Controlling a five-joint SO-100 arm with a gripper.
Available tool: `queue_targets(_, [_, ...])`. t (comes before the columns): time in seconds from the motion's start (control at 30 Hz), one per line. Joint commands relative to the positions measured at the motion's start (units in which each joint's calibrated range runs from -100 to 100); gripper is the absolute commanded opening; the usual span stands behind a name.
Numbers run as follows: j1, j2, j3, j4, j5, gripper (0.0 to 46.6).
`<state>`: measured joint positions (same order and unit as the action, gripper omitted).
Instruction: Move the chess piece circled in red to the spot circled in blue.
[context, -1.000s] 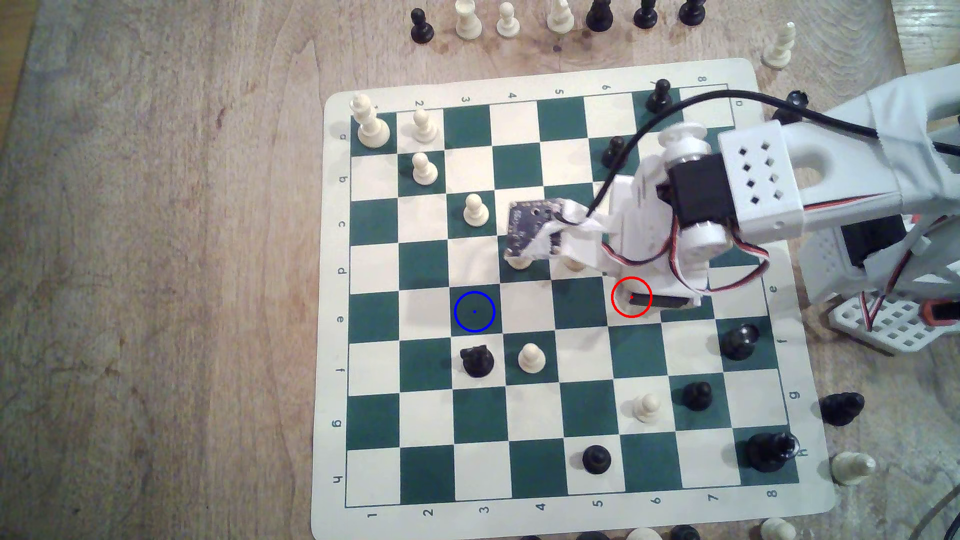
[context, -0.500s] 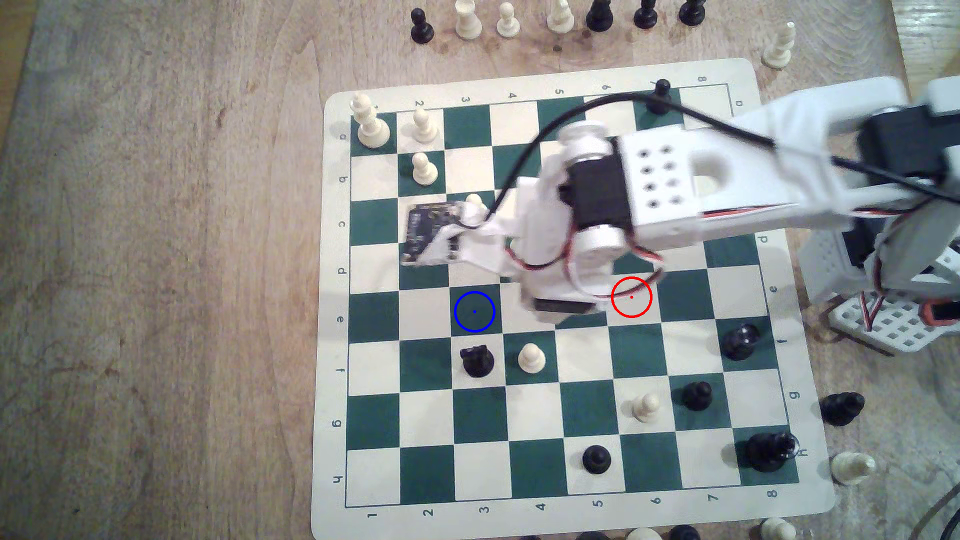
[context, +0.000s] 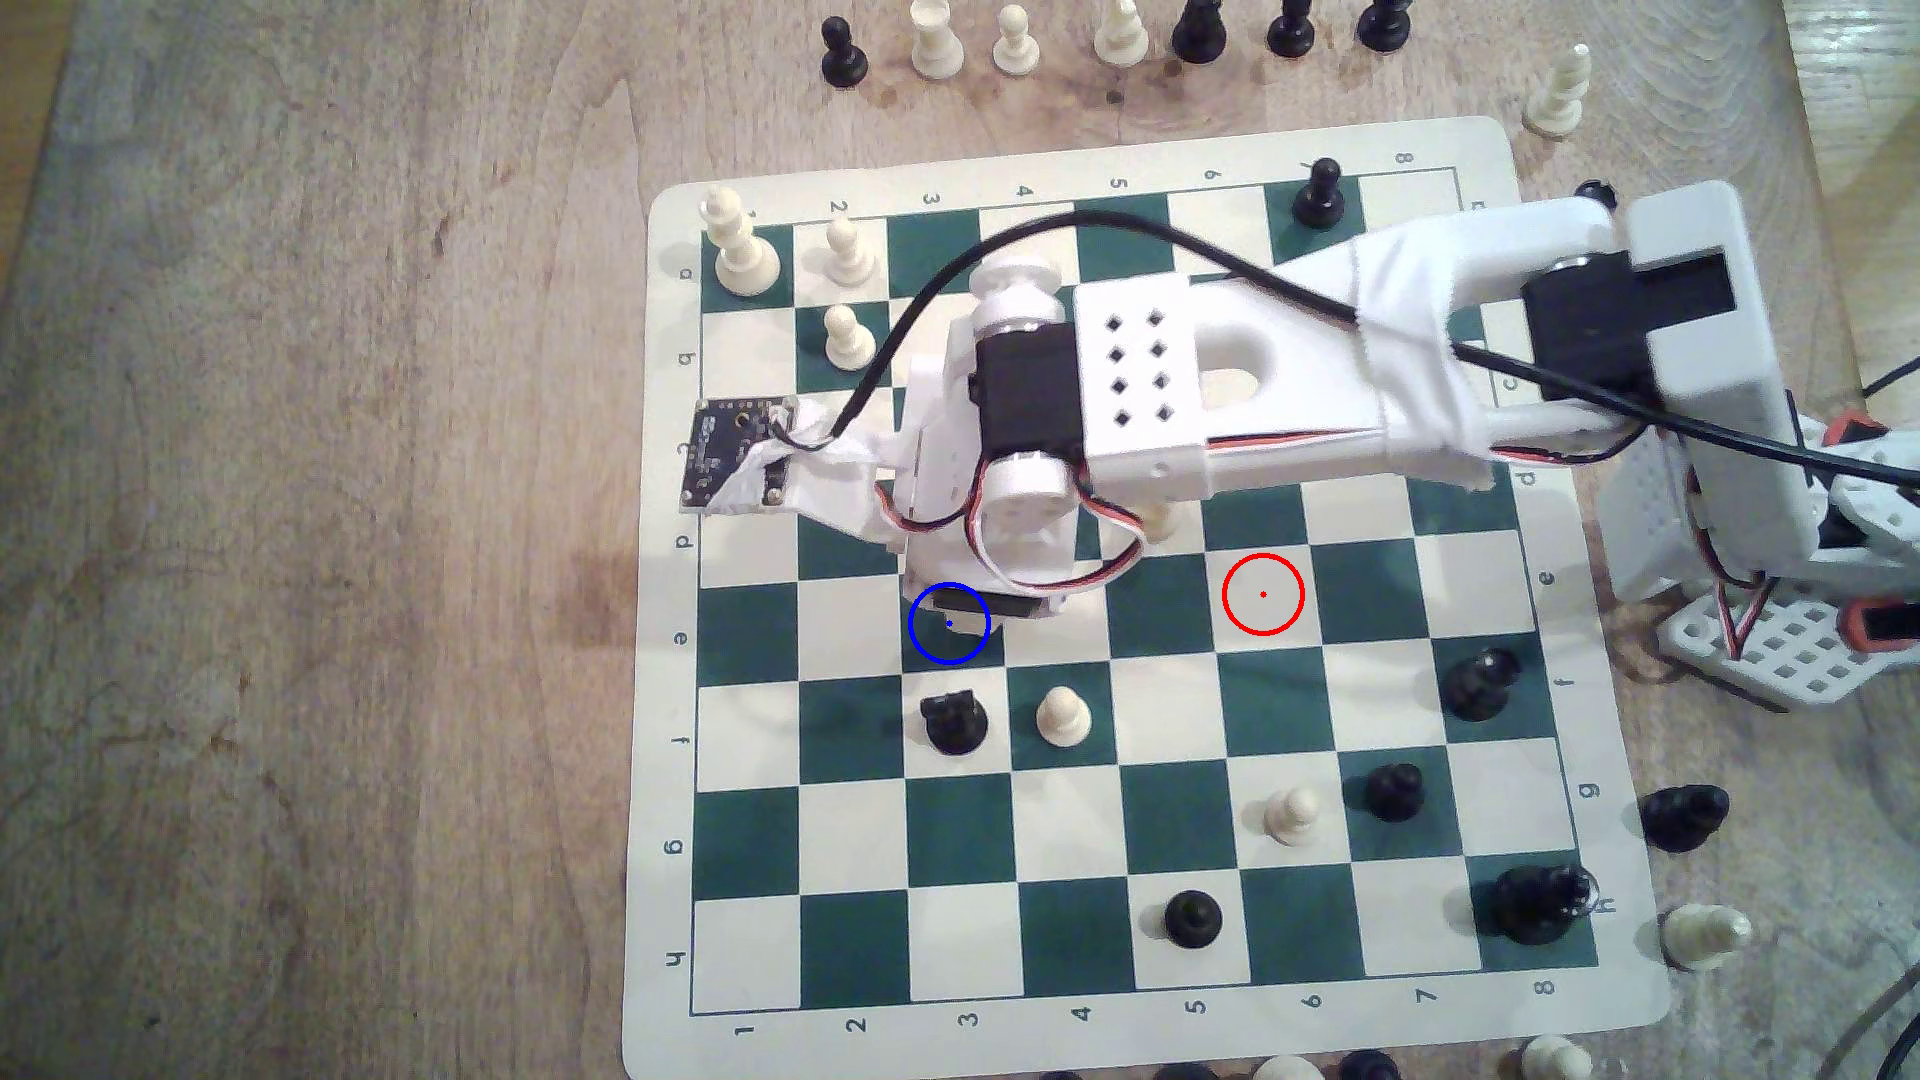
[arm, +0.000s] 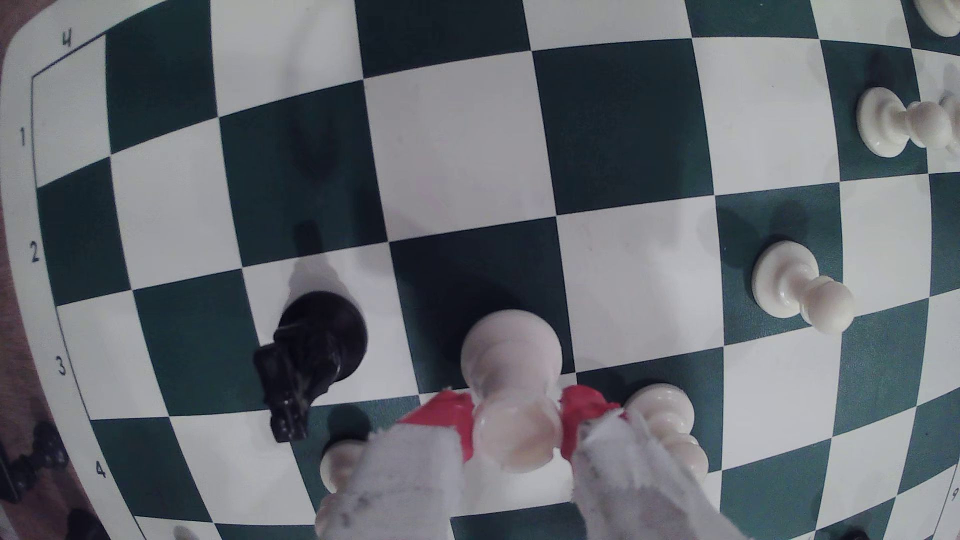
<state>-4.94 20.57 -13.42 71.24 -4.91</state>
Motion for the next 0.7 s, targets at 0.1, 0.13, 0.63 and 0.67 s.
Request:
queue_targets(0.1, [0.05, 0.48, -4.98, -2.68, -0.24, 0.4])
queue_targets(0.13, [0.05, 0.65, -4.98, -3.09, -0.24, 0.4])
queue_targets(0.63, [-0.89, 2.77, -6.52, -3.42, -0.34, 0.4])
queue_targets(0.67, [-0.96, 3.03, -6.52, -3.59, -0.39, 0.4])
